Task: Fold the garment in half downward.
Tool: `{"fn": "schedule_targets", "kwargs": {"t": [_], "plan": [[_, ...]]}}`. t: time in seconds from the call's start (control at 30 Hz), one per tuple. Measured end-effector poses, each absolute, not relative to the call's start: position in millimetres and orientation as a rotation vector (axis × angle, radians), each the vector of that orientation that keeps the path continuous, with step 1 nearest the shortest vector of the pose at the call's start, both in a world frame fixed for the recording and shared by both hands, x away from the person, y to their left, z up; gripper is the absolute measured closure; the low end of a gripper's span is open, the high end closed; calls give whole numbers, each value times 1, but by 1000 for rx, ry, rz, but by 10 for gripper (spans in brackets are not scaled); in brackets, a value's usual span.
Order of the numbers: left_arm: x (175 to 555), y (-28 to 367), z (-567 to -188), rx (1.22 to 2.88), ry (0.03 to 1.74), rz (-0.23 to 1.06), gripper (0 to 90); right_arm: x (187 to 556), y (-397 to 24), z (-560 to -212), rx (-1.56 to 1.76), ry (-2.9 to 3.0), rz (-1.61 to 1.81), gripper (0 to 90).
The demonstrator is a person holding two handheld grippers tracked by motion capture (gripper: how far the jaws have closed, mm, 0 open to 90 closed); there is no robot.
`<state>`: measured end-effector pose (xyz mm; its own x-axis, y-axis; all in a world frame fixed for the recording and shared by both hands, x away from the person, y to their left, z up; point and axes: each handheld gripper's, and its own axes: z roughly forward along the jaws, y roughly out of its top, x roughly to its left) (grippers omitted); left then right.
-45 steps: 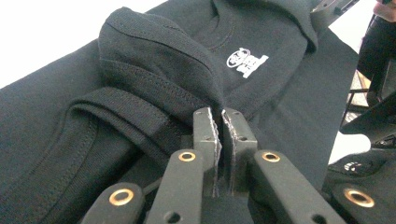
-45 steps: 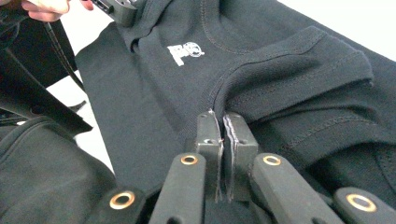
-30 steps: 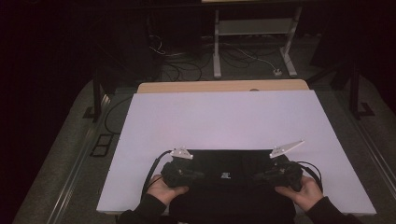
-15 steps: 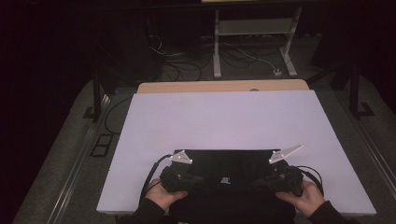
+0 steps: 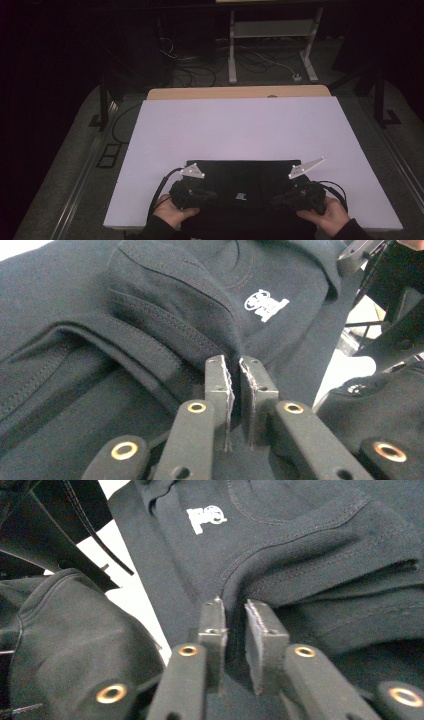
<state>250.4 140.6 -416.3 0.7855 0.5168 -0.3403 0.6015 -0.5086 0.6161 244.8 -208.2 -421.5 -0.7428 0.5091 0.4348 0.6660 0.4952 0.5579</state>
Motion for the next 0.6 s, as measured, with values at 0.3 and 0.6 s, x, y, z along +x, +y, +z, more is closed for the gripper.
{"fn": "schedule_targets", "kwargs": {"t": [0.3,0.6], "plan": [[250,149,-408,2214,834,-104,616,239,-210,-411,-1021,-2571,-1132,558],[258,159,-396,2158,823,-106,432,236,-212,-400,-1022,-2647,-1185,338]]}}
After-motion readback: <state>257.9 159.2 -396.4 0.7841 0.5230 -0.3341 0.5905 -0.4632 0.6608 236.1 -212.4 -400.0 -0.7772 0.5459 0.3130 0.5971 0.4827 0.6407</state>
